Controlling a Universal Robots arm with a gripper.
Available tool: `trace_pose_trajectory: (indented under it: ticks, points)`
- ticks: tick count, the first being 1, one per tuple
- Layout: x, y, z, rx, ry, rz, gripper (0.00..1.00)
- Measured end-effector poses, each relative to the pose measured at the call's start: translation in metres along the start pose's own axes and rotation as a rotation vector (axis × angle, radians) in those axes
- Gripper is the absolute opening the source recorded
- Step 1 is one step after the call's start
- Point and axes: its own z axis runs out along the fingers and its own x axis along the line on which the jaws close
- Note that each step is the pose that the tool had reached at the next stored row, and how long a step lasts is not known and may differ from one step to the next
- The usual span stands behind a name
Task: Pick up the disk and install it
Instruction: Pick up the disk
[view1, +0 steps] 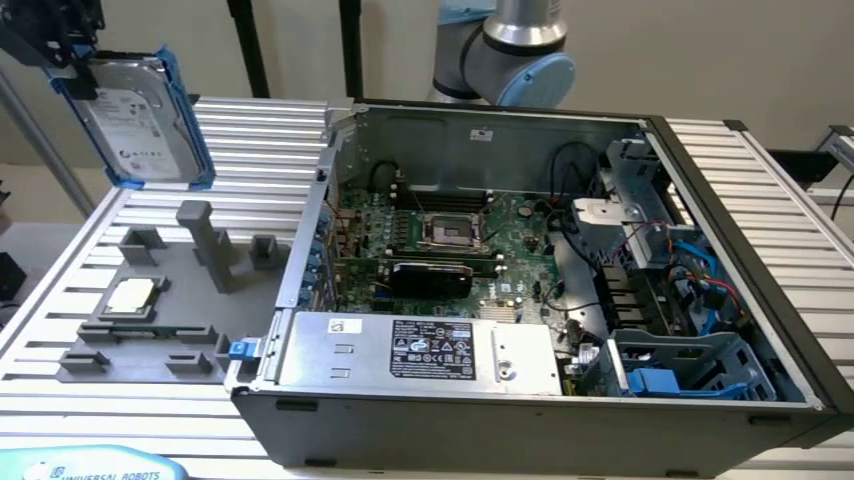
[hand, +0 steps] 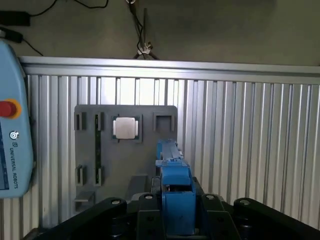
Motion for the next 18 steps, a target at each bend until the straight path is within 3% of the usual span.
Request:
trace_pose_trajectory:
  ticks: [11, 18]
  points:
    - [0.001, -0.0494, -0.0457, -0.0003, -0.0137, 0.0, 0.33]
    - [0.004, -0.0809, -0.0654, -0.0004, -0.0199, 0.0, 0.33]
